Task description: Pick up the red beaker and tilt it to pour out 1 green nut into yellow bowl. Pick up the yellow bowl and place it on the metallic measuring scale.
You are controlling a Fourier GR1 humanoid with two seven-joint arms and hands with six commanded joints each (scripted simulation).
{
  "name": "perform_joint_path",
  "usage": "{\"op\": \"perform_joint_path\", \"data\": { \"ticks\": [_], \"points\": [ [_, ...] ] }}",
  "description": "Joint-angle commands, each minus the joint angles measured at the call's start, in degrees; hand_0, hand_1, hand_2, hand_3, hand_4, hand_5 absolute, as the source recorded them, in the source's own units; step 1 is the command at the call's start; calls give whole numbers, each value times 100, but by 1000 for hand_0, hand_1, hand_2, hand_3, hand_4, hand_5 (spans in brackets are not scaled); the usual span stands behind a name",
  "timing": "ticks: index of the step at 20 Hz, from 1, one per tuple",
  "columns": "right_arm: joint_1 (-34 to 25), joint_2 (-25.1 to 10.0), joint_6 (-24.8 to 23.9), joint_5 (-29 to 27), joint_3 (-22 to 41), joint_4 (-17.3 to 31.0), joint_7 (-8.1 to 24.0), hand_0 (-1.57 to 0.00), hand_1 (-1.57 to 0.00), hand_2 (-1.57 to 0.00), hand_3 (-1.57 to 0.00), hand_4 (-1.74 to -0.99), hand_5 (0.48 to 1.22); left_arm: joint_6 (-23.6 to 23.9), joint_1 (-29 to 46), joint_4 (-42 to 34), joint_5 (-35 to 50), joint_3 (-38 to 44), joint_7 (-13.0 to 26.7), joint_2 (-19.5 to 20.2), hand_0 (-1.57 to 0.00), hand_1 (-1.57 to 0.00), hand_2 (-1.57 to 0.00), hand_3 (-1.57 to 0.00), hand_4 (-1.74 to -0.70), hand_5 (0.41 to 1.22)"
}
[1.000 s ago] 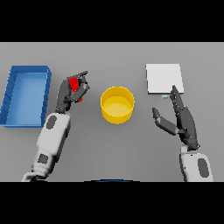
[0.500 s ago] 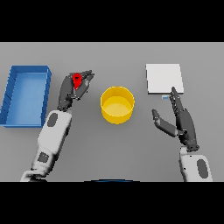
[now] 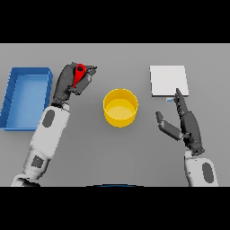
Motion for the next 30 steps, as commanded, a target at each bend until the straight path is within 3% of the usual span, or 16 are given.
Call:
{"op": "perform_joint_path", "data": {
  "ticks": [1, 5, 13, 17, 20, 23, 29, 30],
  "points": [
    [51, -15, 16, -10, -5, -7, -8, 1, 1, 1, 1, -1277, 672, -47, 23, -61, -60, -48, 59, 58, -1565, -1565, -1565, -1560, -1616, 1165],
    [61, -6, 16, -5, 4, -13, 45, 1, 1, 1, 1, -1274, 683, -229, 7, -176, -309, -205, 221, 261, -1566, -1566, -1566, -1562, -1641, 1131],
    [104, 80, -58, 93, 89, -116, 57, 1, 1, 1, 1, -1287, 694, -1118, -808, -68, -2084, -1544, 838, 1005, -1570, -1570, -1570, -1570, -1724, 1160],
    [64, 26, 13, 46, 68, -96, 140, 1, 1, 1, 1, -1290, 694, -1772, -1146, 95, -2693, -2184, 789, 1188, -1571, -1571, -1571, -1570, -1734, 1196],
    [142, 96, 0, -54, 22, -87, 202, 1, 1, 1, 1, -1284, 678, -2337, -1575, 332, -3099, -2551, 753, 1280, -1571, -1571, -1571, -1571, -1606, 1208],
    [98, 184, -3, -134, 18, -88, 254, 1, 1, 1, 1, -1279, 651, -2866, -1878, 461, -3509, -2971, 864, 1266, -1571, -1571, -1571, -1355, -1663, 1214],
    [109, 211, 74, -315, -60, -24, 235, 1, 1, 1, 1, -1301, 607, -3425, -2554, 887, -4164, -3665, 629, 1231, -1571, -1571, -1571, -1203, -1709, 1219],
    [157, 218, 58, -287, -46, -55, 183, 1, 1, 1, 1, -1296, 606, -3444, -2624, 919, -4263, -3787, 545, 1204, -1571, -1571, -1571, -1277, -1714, 1220]
  ]
}}
